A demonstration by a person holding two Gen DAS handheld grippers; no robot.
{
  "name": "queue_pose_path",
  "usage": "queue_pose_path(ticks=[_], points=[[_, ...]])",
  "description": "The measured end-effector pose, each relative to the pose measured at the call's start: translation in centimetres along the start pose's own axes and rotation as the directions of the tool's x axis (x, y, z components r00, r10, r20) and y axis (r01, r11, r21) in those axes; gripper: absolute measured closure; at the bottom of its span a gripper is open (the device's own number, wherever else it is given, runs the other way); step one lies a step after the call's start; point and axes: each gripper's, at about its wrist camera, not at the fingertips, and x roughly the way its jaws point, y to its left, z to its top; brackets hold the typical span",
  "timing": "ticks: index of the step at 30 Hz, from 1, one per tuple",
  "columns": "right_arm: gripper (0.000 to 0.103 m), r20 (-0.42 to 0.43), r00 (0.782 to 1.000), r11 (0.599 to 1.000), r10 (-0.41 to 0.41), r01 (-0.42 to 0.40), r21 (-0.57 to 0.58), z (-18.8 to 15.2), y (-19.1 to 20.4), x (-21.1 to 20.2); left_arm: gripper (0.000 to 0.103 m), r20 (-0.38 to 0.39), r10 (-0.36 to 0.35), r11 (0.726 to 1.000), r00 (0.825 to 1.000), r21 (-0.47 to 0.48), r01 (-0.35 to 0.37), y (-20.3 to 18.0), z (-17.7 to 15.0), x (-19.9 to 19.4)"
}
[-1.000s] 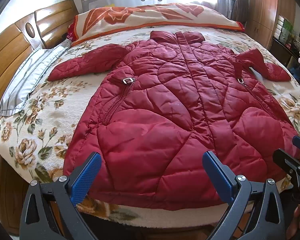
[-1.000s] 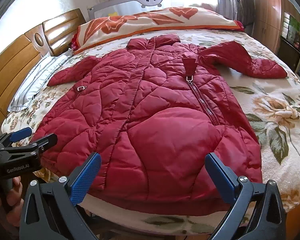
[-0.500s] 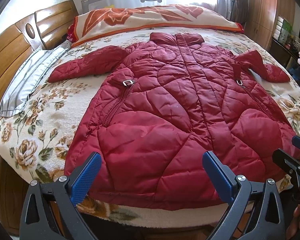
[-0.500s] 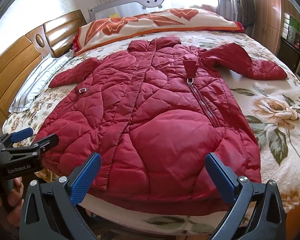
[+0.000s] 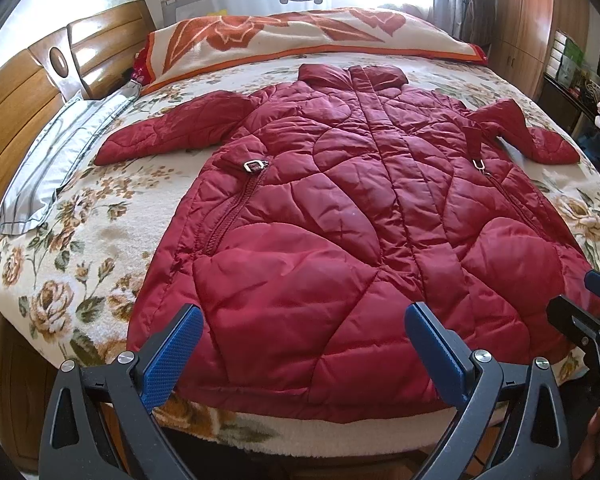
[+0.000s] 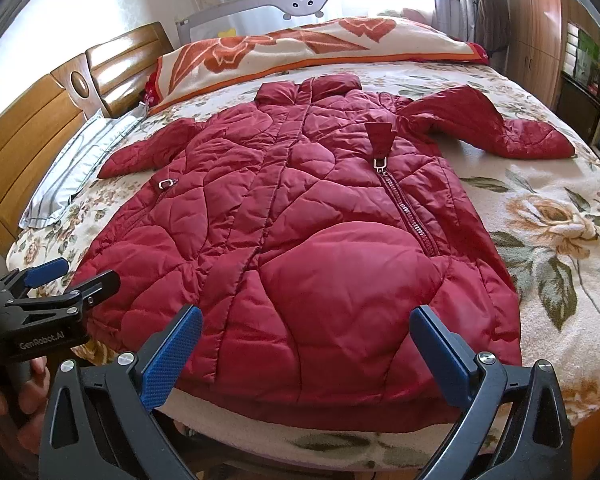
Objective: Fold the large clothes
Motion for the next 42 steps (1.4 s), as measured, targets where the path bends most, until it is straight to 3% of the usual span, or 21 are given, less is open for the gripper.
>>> queue_pose_path(ticks=[11,18,24,34,42], points=[[0.0,0.001,1.0,1.0,0.0,0.0,0.0,0.0,-0.1,0.1,0.001,-0.068,0.019,1.0,0.997,0.023,-0.017,-0.1,0.5,0.7],[0.0,0.001,1.0,1.0,0.001,-0.001,0.021,0.5,-0.3,0.0,0.001,-0.033,-0.012,1.0,0.999,-0.007,0.012,0.1,1.0,1.4],[0.0,0.006,1.0,0.999,0.008,-0.008,0.044,1.4,-1.6,0.3,0.001,-0.051,-0.024,1.0,0.998,-0.018,0.023,0.2,1.6,2.4],[0.0,0.023,1.0,0.989,0.009,-0.012,0.149,3.9,-6.8,1.1,0.001,-0.046,0.002,1.0,0.999,-0.015,-0.003,0.8,3.9,4.5],[0.0,0.067,0.995,0.967,-0.075,0.056,0.25,6.4,-13.1,1.3,0.001,-0.066,-0.003,1.0,0.998,-0.02,0.002,0.4,6.0,6.2]])
